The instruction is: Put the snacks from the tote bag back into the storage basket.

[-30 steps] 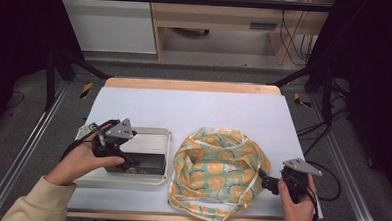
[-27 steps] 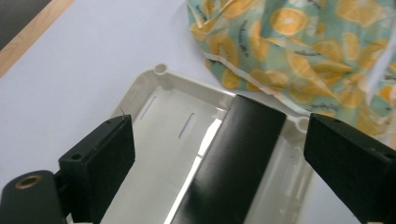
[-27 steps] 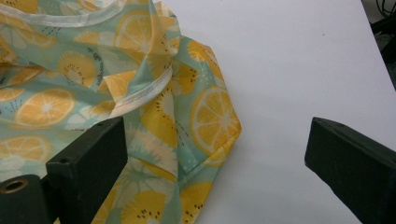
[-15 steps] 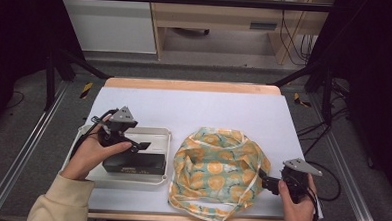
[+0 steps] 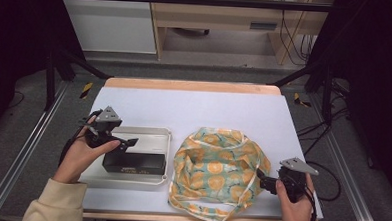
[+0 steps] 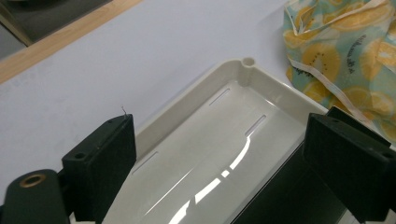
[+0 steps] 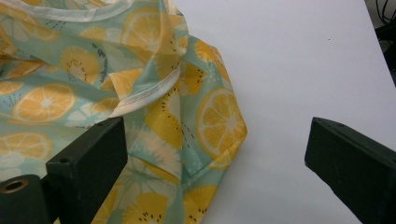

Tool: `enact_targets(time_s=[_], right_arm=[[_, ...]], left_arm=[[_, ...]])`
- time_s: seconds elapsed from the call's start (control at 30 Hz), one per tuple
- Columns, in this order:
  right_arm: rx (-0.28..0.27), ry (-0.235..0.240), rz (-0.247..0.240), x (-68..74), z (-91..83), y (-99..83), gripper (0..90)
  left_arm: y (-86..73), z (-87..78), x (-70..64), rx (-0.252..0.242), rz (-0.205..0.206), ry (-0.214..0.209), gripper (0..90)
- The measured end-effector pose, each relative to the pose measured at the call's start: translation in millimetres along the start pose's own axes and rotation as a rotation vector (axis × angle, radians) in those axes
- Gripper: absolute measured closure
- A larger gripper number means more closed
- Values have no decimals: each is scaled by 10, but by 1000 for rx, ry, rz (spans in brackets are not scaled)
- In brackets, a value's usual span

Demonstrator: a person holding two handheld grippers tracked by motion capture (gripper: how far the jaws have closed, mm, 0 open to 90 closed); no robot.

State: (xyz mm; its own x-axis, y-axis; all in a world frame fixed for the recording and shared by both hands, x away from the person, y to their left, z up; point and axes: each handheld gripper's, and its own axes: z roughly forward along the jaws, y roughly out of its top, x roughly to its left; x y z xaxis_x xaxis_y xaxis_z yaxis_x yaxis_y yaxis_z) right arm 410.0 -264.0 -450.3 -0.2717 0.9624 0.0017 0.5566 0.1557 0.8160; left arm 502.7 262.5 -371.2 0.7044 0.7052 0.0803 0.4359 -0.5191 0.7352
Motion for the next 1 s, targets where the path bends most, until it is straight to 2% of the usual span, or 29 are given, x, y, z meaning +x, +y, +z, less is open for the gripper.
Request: enact_targets(time_s=[0.1,0.2,0.33,0.47,0.73,1.0], right_arm=[[3,2,1,-2,0,0,60],[2,3,1,-2,1,1,60],[1,3,-6,2,2,1,60],[2,3,-7,9,5,3,60],[4,1,-9,11,9,3,60],[5,0,-11,16,8,3,60]], left_arm=[[-17,-64,39,-21,-19,9,98],[-60,-127,83,-21,-27,31,96],[-144,-192,141,-35,-49,32,95],[-243,-233,225,-29,-67,49,89],[-416,-222,396,-34,-113,79,81],[-548,-186,513,-51,-155,72,70]])
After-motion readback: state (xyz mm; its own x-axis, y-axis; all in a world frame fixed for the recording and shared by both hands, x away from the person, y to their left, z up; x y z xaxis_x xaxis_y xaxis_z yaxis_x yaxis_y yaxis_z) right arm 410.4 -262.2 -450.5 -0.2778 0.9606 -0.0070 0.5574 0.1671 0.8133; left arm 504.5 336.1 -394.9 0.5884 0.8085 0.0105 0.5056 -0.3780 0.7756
